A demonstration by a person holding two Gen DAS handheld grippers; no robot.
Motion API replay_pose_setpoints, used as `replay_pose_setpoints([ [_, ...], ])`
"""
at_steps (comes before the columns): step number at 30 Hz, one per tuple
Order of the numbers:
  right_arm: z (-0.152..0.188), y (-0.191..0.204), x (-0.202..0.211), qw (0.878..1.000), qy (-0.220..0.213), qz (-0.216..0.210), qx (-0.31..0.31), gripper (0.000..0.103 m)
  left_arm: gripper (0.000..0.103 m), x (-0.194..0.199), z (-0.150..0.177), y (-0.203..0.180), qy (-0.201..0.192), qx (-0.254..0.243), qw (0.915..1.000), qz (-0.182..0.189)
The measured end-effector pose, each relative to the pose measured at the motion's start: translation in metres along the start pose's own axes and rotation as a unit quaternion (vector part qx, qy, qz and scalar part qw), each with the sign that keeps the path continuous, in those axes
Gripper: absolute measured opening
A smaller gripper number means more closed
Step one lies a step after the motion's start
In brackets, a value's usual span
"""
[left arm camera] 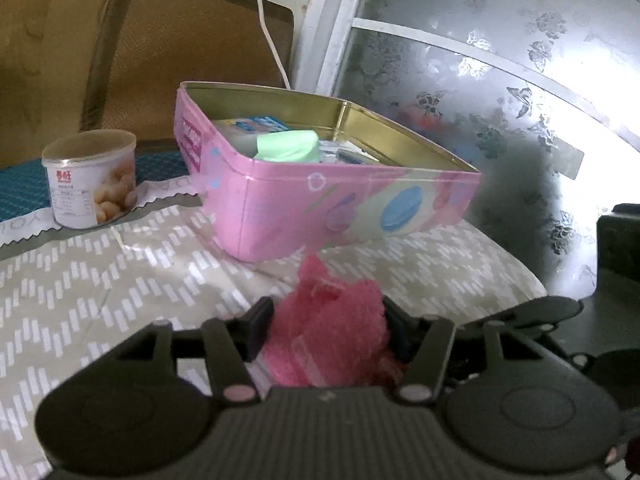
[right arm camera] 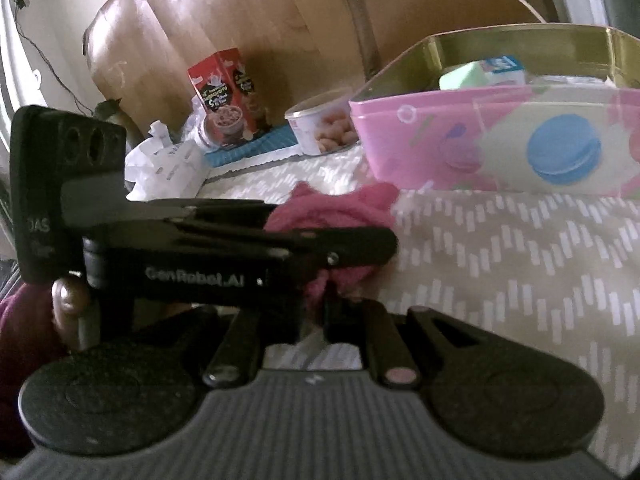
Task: Organize soft objects
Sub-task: 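Lift the pink cloth with the right gripper and drop it into the tin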
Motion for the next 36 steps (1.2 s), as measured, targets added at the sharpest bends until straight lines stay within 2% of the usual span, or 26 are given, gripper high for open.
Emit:
replay_pose_setpoints([
  [4,0.006,0.009,0.001,0.999,-0.009,0.005,0.047,0.014,0.059,0.000,-0.001,-0.001,0.001,-0.008,0.9999,-0.008],
  [8,0.004,0.004,0.003,0.999,-0.008,0.003,0.048,0.017,0.061,0.000,0.000,-0.004,0.002,-0.021,0.9996,-0.017],
  [10,0.005,0.003,0.007,0.999,-0.013,0.013,0.048,0.023,0.061,-0.001,0.000,-0.004,0.003,-0.019,0.9997,-0.015],
  [12,0.007,0.005,0.011,0.997,-0.025,0.033,0.064,0.038,0.061,0.000,-0.001,-0.003,0.003,-0.015,0.9998,-0.012],
  [15,0.013,0.007,0.014,0.992,-0.044,0.070,0.094,0.041,0.061,0.000,-0.001,-0.001,0.003,-0.008,0.9999,-0.009],
  [17,0.014,0.006,0.013,0.991,-0.053,0.079,0.097,0.041,0.055,0.000,-0.001,-0.002,0.002,-0.005,1.0000,-0.008],
  [19,0.013,0.007,0.009,0.989,-0.057,0.086,0.102,0.040,0.048,0.001,0.000,-0.004,0.006,-0.006,1.0000,0.003],
  [20,0.012,0.008,0.006,0.988,-0.058,0.089,0.108,0.028,0.048,0.002,0.000,-0.005,0.004,-0.008,1.0000,-0.004],
  [21,0.011,0.010,0.003,0.987,-0.056,0.091,0.116,0.012,0.048,0.005,0.000,-0.007,0.002,-0.009,0.9999,-0.010],
  [24,0.009,0.017,0.002,0.982,-0.065,0.110,0.137,0.010,0.048,0.022,-0.015,-0.010,-0.018,0.007,0.9998,0.011],
  [27,-0.003,0.024,0.018,0.975,-0.107,0.119,0.153,0.010,0.048,0.029,-0.046,-0.014,-0.036,0.014,0.9985,0.039],
  [29,-0.020,0.022,0.030,0.969,-0.139,0.130,0.155,0.010,0.048,0.023,-0.072,-0.021,-0.045,0.000,0.9980,0.043],
  [32,-0.048,0.007,0.042,0.962,-0.176,0.154,0.139,0.010,0.050,-0.002,-0.108,-0.033,-0.039,-0.014,0.9982,0.044],
  [36,-0.086,-0.032,0.046,0.960,-0.190,0.187,0.088,0.011,0.054,-0.055,-0.149,-0.035,-0.019,-0.021,0.9994,0.020],
])
Point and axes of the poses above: each gripper's, at about its wrist camera, not at the fingertips, and x roughly against the way its jaws point, y to its left, z to its underside, the point moved 7 cm from there along -x, roughly the way its jaws point, and after that the axes turned 1 degree about -z, right-handed, at the moved point
